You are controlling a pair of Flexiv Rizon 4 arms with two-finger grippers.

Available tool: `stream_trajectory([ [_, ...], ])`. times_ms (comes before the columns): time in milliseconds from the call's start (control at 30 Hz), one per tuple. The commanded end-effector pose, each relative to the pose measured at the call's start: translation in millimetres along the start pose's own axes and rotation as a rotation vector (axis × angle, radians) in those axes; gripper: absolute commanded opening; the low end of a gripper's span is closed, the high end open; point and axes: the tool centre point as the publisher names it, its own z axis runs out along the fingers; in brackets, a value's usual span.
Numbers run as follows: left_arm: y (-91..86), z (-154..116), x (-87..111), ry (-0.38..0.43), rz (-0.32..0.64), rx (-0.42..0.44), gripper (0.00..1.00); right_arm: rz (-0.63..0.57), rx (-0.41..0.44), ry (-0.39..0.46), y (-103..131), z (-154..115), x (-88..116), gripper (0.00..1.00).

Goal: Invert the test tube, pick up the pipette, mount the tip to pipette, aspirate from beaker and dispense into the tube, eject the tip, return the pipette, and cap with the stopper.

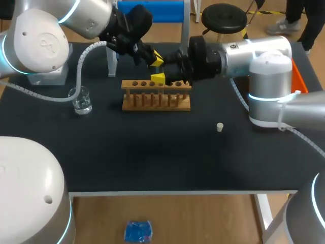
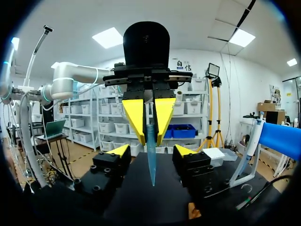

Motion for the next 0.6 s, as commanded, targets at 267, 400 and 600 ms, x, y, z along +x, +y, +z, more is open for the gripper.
stream_trajectory([
  [267,-0.5,-1.4,0.4,0.001,-0.002,-0.005,0.0,-0.006,0.001,0.003,-1.0,-1.3,-2.7,0.15],
  [400,-0.5,-1.4,0.4,0.001,-0.002,-0.005,0.0,-0.006,0.0,0.003,-0.9,-2.0,-2.9,0.0],
  [600,-0.5,-1.4,0.4,0.001,-0.002,-0.005,0.0,-0.007,-0.003,0.002,-0.5,-3.3,-3.0,0.0],
])
